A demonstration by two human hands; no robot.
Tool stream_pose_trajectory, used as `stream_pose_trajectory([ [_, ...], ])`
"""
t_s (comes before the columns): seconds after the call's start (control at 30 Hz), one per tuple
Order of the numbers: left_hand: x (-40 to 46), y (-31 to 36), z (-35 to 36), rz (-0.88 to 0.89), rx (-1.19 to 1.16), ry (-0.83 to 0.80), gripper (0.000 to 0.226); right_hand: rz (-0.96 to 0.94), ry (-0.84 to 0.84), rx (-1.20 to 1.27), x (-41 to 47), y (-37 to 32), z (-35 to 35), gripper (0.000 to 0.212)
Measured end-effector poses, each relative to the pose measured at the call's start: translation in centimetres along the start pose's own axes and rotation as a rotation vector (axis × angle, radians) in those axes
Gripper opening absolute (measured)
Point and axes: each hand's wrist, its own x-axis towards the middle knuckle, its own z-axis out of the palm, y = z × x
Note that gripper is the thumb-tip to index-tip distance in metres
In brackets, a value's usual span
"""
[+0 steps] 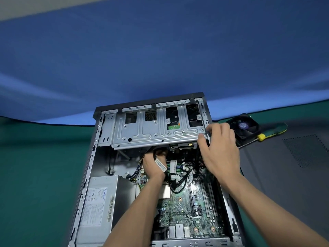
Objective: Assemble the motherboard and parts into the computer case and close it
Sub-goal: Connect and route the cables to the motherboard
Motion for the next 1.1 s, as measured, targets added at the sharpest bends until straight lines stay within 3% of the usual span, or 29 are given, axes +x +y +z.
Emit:
stream_pose_trajectory([
  [0.2,0.7,0.4,0.0,-0.055,0.066,-0.038,0.016,-0.002,0.002,-0.013,0.0,0.0,0.0,0.022],
  [0.43,0.8,0.1,0.0,-0.042,-0.019,-0.065,0.009,-0.003,0.001,-0.030,0.0,-0.1,0.0,0.018],
  [0.67,-0.2,-0.7,0.1,0.115,0.081,-0.102,0.018,-0.009,-0.001,-0.041,0.0,0.0,0.0,0.013],
  [0.9,0.1,-0.4,0.1,-0.040,-0.160,-0.086,0.016,-0.005,-0.015,-0.071,0.0,-0.2,-0.1,0.015],
  [1.1,0.5,-0.4,0.4,-0.069,-0.184,-0.064,0.015,-0.003,-0.023,-0.102,0.0,-0.3,-0.1,0.015],
])
